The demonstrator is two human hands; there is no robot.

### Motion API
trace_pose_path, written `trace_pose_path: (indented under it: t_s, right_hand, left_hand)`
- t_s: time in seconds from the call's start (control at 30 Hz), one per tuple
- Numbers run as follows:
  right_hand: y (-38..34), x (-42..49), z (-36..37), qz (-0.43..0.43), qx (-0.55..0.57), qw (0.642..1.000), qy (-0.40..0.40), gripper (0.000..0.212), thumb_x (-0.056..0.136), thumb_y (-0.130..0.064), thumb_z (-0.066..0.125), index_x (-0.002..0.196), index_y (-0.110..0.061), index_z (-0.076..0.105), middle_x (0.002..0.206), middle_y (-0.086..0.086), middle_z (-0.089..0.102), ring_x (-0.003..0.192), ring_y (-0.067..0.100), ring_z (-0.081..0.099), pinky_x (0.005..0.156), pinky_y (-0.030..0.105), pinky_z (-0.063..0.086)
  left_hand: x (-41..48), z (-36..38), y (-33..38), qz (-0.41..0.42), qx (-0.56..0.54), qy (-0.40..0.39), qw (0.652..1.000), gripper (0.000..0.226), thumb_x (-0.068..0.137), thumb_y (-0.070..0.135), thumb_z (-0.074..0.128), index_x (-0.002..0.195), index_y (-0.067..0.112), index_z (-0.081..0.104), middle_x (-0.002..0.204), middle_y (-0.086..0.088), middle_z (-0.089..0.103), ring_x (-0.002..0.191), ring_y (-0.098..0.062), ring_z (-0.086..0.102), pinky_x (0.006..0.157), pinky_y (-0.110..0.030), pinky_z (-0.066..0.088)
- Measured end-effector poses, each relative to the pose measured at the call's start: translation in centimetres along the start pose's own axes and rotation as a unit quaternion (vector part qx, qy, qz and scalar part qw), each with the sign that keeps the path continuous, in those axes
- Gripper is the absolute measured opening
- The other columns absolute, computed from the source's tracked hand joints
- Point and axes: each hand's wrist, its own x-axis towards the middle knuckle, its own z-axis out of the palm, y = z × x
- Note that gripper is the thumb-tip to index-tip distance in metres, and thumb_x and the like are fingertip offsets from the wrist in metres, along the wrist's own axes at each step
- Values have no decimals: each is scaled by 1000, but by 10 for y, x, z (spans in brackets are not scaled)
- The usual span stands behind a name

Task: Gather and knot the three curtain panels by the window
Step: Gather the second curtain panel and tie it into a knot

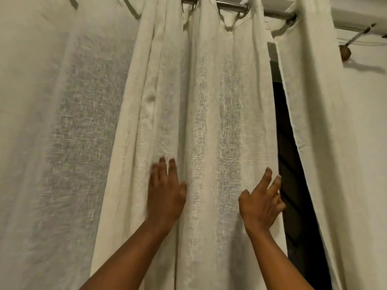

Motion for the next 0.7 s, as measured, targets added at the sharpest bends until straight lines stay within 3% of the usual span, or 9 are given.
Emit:
trace_pose_path:
  t_s: [0.07,0.13,0.27,0.37,0.5,0.6,0.7]
  right_hand:
    - [1,7,-1,-6,3,1000,0,79,84,-16,55,149,-17,11,122,15,58,102,33,57,91,48,35]
    - [0,12,0,-18,-5,1000,-11,67,87,-15,49,147,-15,20,100,10,67,93,29,59,90,44,34]
    - [1,21,1,-36,-10,999,-32,30,91,-17,44,119,-14,56,93,6,69,91,27,61,90,41,36]
    - [5,26,2,-48,13,998,-38,18,91,-17,45,98,-11,60,84,7,68,81,28,61,86,40,41]
    - [12,35,3,-65,33,997,-35,14,91,-16,47,92,-9,60,80,8,68,75,29,62,80,41,47]
    - [18,43,-1,-69,42,996,-36,15,91,-14,48,96,-8,61,82,10,68,77,30,63,80,41,48]
    - [24,49,-8,-61,58,995,-46,15,90,-12,47,92,-7,61,85,11,68,78,32,62,79,41,48]
  left_hand:
    - [6,-3,0,-45,24,6,999,80,94,44,49,152,14,4,159,-13,-4,146,-33,-2,117,-45,7]
    - [12,-7,-5,-73,59,19,995,87,92,48,50,152,14,-2,159,-14,-9,146,-34,-4,117,-47,7]
    - [30,-6,-13,-98,123,49,986,96,84,36,66,152,12,2,158,-19,-3,144,-39,5,114,-52,15]
    - [49,-8,-19,-81,171,105,976,98,76,19,73,151,11,11,157,-20,6,141,-42,14,110,-56,22]
    - [72,-21,-24,-82,224,135,962,102,75,17,75,151,12,8,157,-20,7,140,-43,16,110,-56,20]
    - [85,-38,-16,-108,232,116,960,86,81,21,69,149,10,17,141,-22,38,117,-42,46,93,-51,38]
    - [93,-49,-4,-103,190,114,970,36,95,26,49,127,10,43,104,-19,64,88,-40,61,69,-40,42]
